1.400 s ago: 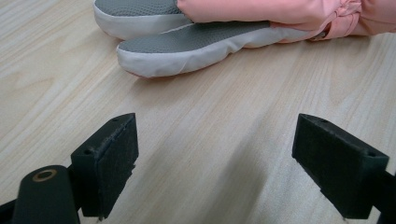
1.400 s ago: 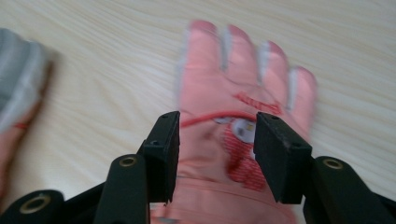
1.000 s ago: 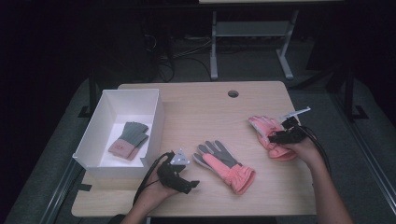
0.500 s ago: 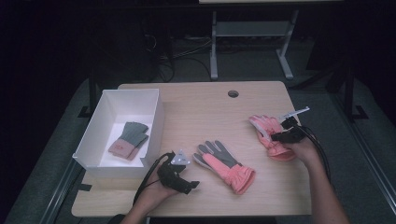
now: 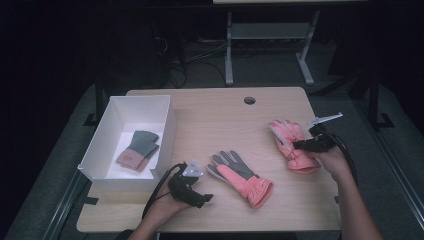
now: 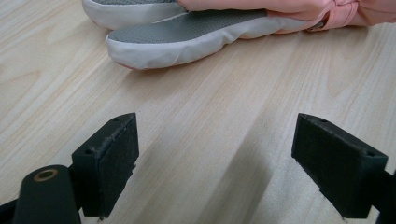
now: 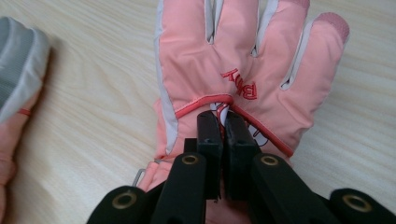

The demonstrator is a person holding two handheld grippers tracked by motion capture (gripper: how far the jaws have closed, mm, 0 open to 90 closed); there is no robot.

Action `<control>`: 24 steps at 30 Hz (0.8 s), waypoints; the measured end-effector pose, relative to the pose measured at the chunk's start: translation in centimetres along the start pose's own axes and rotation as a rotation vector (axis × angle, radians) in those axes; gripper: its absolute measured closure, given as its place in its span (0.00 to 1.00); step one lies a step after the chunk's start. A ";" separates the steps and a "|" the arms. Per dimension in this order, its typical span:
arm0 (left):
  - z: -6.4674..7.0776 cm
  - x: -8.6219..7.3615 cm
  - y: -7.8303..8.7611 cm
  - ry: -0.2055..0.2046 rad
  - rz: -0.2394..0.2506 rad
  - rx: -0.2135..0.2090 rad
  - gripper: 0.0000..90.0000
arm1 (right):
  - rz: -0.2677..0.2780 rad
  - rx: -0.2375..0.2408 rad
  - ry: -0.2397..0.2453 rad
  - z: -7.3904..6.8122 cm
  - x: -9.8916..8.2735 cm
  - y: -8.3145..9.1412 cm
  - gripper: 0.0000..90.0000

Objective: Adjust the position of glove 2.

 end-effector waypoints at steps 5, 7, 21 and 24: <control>-0.1 0.0 0.1 0.000 0.002 0.000 0.16 | 0.015 0.027 0.004 -0.4 0.0 0.8 0.97; -0.1 0.0 0.1 0.000 0.000 0.002 0.16 | 0.017 0.045 0.012 -0.6 -0.1 1.0 0.97; 0.1 0.0 0.0 -0.002 -0.003 0.001 0.16 | 0.049 0.108 0.068 -3.1 0.5 3.2 0.96; 0.0 0.0 0.0 -0.002 -0.003 -0.001 0.16 | 0.055 0.135 0.084 -3.7 0.6 3.5 0.96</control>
Point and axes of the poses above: each handheld gripper's, and its own axes: y roughly backward along the jaws, x roughly out of its top, z roughly to its right, the point moved 5 cm from there along -y, roughly forward along the jaws, and after that the axes turned 13 degrees about -z, right-handed, at the moved point
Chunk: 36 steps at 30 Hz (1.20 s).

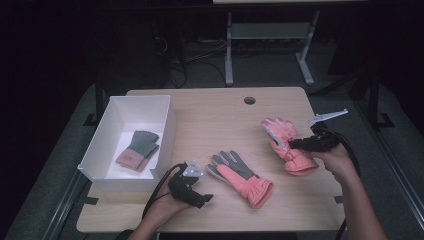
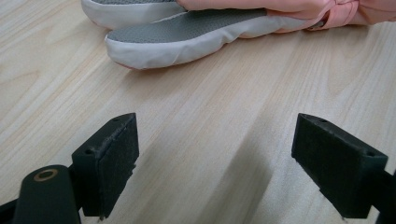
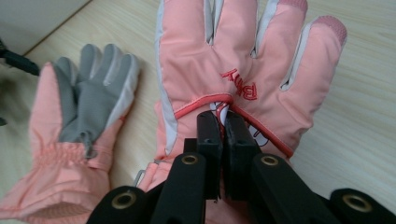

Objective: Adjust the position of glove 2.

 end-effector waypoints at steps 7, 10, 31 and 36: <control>-0.1 0.0 0.0 -0.001 -0.001 0.003 0.16 | -0.005 0.019 0.045 -1.7 0.6 0.6 0.96; -0.1 0.0 0.0 -0.007 -0.005 0.005 0.16 | -0.007 0.024 0.074 -2.7 0.8 0.8 0.96; 0.0 0.0 -0.2 0.002 -0.006 0.002 0.16 | -0.039 0.105 0.229 -8.9 2.5 -0.4 0.96; 0.1 0.0 -0.2 0.004 -0.007 -0.001 0.16 | -0.047 0.133 0.262 -10.0 2.8 -1.0 0.96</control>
Point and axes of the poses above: each handheld gripper's, and its own axes: y roughly backward along the jaws, x roughly out of its top, z roughly to its right, the point moved 5 cm from there along -y, roughly forward along the jaws, and after that the axes turned 13 degrees about -z, right-handed, at the moved point
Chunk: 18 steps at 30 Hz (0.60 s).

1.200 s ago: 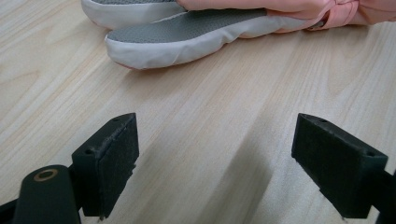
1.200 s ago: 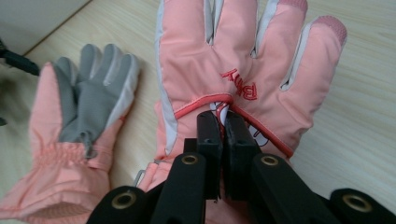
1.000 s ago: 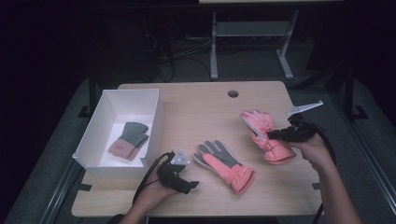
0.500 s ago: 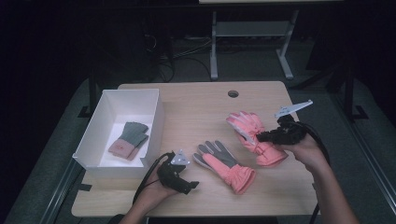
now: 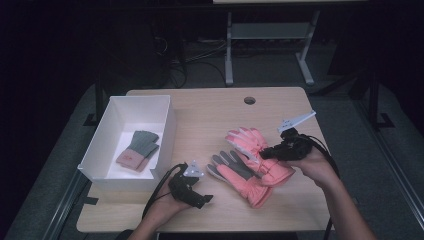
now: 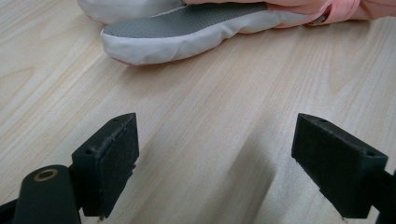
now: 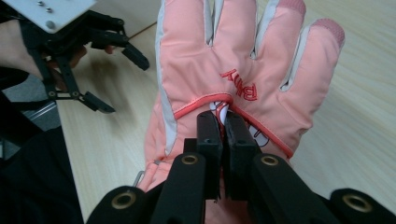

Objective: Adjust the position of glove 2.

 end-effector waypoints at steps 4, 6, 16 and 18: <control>0.0 0.0 0.0 -0.002 -0.003 0.000 0.16 | -0.018 0.014 0.030 -0.6 0.3 -0.7 0.96; 0.0 0.0 0.0 -0.002 -0.003 0.000 0.16 | -0.025 0.023 0.034 -0.9 0.5 -1.1 0.96; 0.0 0.0 0.0 -0.001 -0.004 0.000 0.16 | -0.050 0.050 0.069 -2.0 1.1 -2.4 0.96; 0.0 0.0 0.0 -0.001 -0.003 -0.001 0.16 | -0.056 0.056 0.073 -2.1 1.2 -2.8 0.96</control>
Point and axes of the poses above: each handheld gripper's, and its own axes: y roughly backward along the jaws, x roughly out of its top, z roughly to its right, the point moved 5 cm from there along -y, roughly forward along the jaws, and after that the axes turned 13 degrees about -z, right-handed, at the moved point
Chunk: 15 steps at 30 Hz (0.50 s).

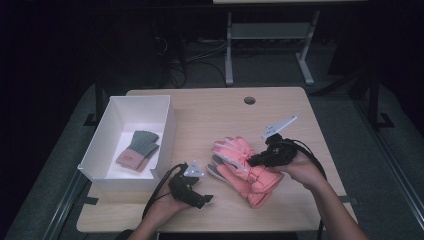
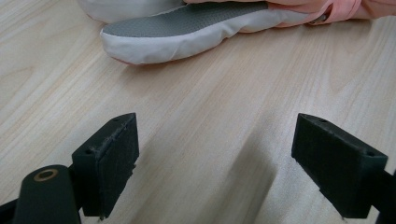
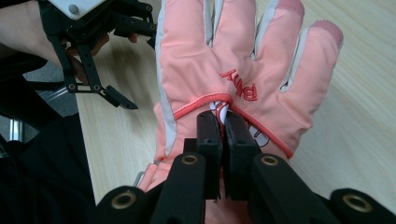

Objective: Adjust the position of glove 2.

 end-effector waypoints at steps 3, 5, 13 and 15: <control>0.0 0.0 0.0 0.000 0.000 0.001 0.16 | -0.018 0.001 0.006 0.0 0.1 -0.6 0.96; 0.0 0.0 0.0 0.001 0.002 0.002 0.16 | -0.033 0.002 0.009 0.0 0.1 -0.9 0.96; -0.1 0.0 0.0 0.000 0.002 0.000 0.16 | -0.052 0.004 0.005 -0.1 0.2 -1.8 0.96; -0.1 0.0 0.0 0.000 0.000 0.001 0.16 | -0.049 0.009 0.002 -0.1 0.2 -2.1 0.96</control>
Point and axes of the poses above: each handheld gripper's, and its own axes: y roughly backward along the jaws, x roughly out of its top, z roughly to its right, the point moved 5 cm from there along -y, roughly forward along the jaws, and after that the axes turned 13 degrees about -z, right-handed, at the moved point
